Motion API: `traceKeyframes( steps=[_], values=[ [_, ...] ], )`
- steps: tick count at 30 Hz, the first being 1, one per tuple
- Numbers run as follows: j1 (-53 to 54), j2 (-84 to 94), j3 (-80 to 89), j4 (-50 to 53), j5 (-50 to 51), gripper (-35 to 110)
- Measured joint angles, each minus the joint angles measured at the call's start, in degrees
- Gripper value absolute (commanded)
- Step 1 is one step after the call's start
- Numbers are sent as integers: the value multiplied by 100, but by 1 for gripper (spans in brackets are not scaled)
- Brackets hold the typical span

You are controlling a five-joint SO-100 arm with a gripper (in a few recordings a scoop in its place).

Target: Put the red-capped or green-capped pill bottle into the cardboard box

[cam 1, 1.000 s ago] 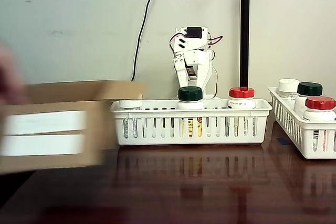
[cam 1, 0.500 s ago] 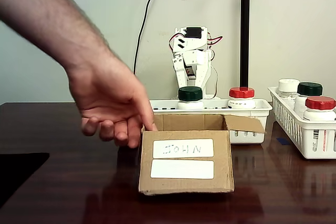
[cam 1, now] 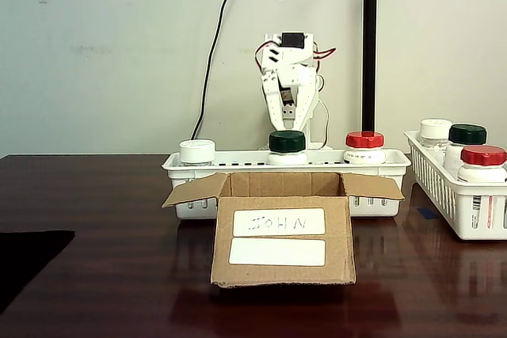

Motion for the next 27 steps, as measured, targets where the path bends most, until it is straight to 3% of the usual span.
traceKeyframes(
  steps=[5,12,17,21,27],
  values=[
    [-378,-53,-949,527,-299,8],
    [-923,-1002,-2074,26,-853,49],
    [-1046,-1661,-2408,-694,-984,70],
    [-914,-2206,-2417,-1512,-800,78],
    [-853,-2435,-2215,-2575,-492,78]
  ],
)
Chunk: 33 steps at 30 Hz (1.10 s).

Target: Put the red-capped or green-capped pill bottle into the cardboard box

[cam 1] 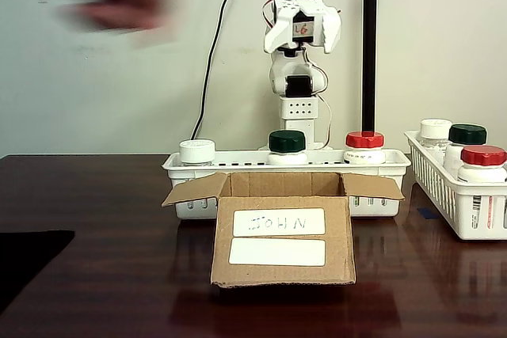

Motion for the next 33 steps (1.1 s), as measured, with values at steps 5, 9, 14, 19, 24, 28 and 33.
traceKeyframes(
  steps=[5,9,14,19,24,28,33],
  values=[
    [255,510,598,-352,255,78],
    [457,545,826,-624,299,78],
    [457,466,1020,-1063,246,78],
    [457,896,1547,-1187,299,78],
    [272,1380,1969,-1266,299,78],
    [114,1459,2092,-1266,299,78],
    [88,1441,2092,-1266,378,78]
  ],
)
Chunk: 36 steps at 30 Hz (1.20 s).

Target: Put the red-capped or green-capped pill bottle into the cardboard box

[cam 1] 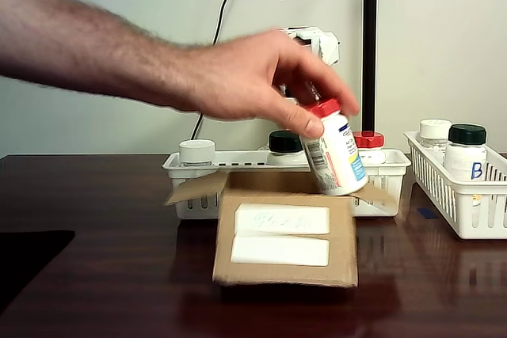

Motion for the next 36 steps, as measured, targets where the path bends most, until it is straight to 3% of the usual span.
traceKeyframes(
  steps=[19,36],
  values=[
    [-88,-290,-9,-167,-88,78],
    [387,-3190,-9,-2848,202,78]
  ],
)
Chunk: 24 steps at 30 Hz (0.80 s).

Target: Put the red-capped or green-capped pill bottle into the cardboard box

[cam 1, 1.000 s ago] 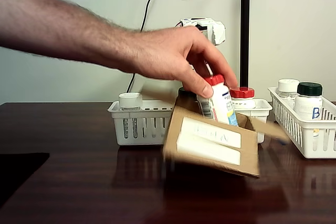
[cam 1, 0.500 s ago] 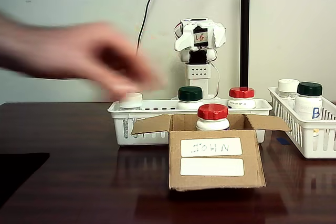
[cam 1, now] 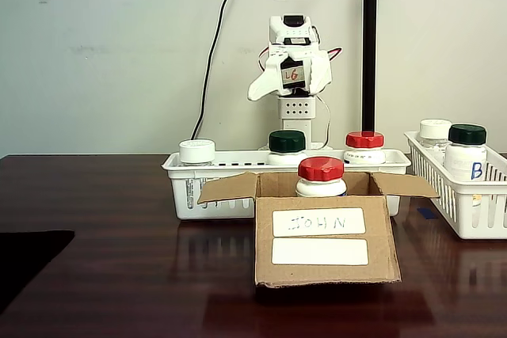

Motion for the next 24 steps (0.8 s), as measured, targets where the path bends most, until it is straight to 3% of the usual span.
traceKeyframes(
  steps=[5,14,24],
  values=[
    [97,-1055,0,-1151,26,78],
    [9,-1705,343,-2355,26,78],
    [-88,-1758,870,-2725,114,78]
  ],
)
